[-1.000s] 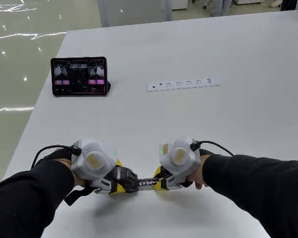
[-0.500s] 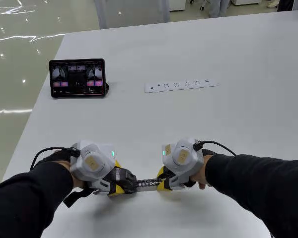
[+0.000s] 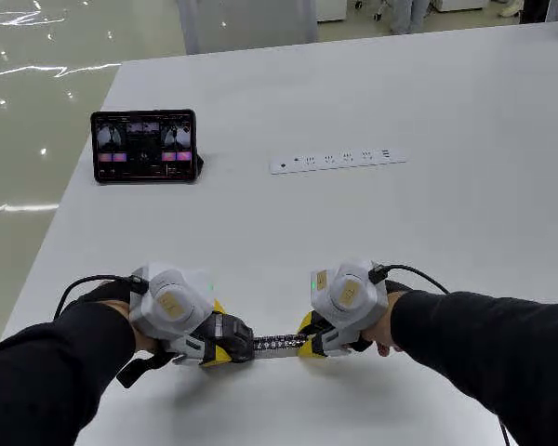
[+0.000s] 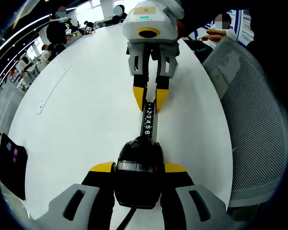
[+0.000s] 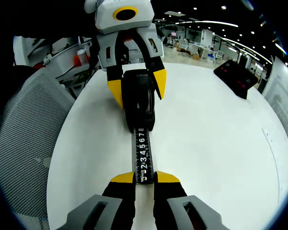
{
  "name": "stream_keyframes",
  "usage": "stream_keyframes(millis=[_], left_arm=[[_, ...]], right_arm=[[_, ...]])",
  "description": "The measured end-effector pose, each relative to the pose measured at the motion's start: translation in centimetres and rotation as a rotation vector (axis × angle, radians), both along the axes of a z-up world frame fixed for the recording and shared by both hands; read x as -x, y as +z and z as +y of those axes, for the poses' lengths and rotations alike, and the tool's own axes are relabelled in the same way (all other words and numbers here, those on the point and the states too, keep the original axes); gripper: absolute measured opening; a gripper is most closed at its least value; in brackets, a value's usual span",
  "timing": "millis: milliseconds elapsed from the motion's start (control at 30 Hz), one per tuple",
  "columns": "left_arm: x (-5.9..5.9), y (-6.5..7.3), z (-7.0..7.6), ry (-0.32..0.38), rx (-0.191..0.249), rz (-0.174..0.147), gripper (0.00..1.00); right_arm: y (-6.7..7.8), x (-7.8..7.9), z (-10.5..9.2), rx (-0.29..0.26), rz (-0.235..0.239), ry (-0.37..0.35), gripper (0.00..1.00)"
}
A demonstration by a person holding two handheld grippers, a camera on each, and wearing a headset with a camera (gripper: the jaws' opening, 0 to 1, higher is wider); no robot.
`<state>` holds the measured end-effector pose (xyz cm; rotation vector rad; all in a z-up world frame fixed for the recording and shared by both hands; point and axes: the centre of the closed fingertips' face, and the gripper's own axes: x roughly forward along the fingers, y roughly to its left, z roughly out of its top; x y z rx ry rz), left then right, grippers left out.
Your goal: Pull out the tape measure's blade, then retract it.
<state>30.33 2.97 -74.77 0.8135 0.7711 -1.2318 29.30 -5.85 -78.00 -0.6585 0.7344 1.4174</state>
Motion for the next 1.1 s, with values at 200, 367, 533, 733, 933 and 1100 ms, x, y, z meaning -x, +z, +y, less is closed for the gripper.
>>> stream_keyframes(millis=[200,367,533,733,933,1100], left_arm=[[0.0,0.0,0.0,0.001,0.002,0.000,0.31],[0.0,0.0,0.0,0.002,0.002,-0.001,0.31],[0.0,0.0,0.0,0.005,0.002,-0.002,0.31],[0.0,0.0,0.0,0.005,0.002,-0.003,0.31],[-0.1,0.0,-0.1,0.006,0.005,-0.001,0.31],[-0.1,0.0,-0.1,0.010,0.016,-0.001,0.31]], right_arm=[[-0.1,0.0,-0.5,0.009,0.000,0.002,0.10],[-0.1,0.0,-0.9,0.012,0.000,0.001,0.10],[-0.1,-0.1,-1.5,0.016,0.004,-0.004,0.10],[-0.1,-0.1,-2.4,0.021,0.004,-0.009,0.10],[0.0,-0.2,-2.8,0.019,0.008,-0.011,0.10],[0.0,-0.3,-2.9,0.014,0.014,-0.013,0.10]])
